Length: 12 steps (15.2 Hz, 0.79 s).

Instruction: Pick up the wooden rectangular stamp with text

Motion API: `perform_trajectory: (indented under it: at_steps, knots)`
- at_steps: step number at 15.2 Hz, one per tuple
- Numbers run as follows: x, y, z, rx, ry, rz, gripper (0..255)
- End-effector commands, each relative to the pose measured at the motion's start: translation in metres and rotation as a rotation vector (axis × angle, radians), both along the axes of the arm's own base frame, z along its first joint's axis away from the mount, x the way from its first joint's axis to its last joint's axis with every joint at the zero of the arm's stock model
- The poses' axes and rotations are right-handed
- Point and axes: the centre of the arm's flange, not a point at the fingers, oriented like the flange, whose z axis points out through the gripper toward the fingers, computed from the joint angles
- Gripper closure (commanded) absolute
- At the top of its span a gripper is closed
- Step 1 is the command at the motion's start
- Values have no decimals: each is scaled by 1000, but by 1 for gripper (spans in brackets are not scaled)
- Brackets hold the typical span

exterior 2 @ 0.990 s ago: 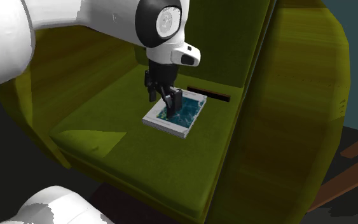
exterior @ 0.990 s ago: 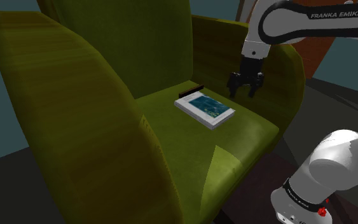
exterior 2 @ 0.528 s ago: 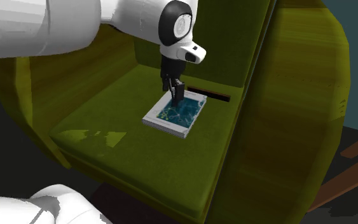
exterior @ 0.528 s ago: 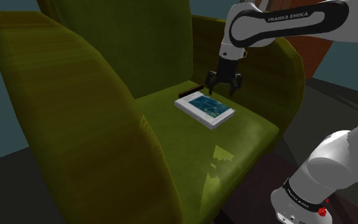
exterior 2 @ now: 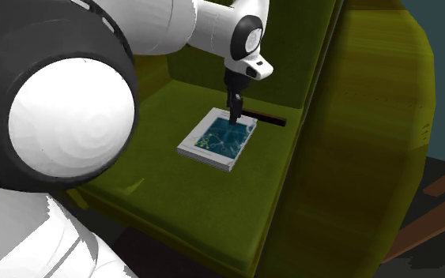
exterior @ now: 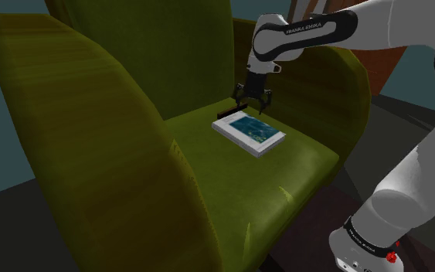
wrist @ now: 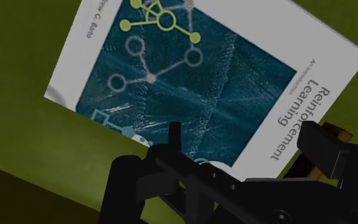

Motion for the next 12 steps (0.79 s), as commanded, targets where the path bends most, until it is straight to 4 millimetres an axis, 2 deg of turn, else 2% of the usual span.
perform_trajectory:
  at_steps: [1,9,11,12]
  knots:
    - [26,-4,-3,-2,2,-86,0]
    - [111,-51,-31,-9,10,-410,0]
    - [129,-67,-38,-11,12,-491,0]
    - [130,-68,-38,-11,12,-493,0]
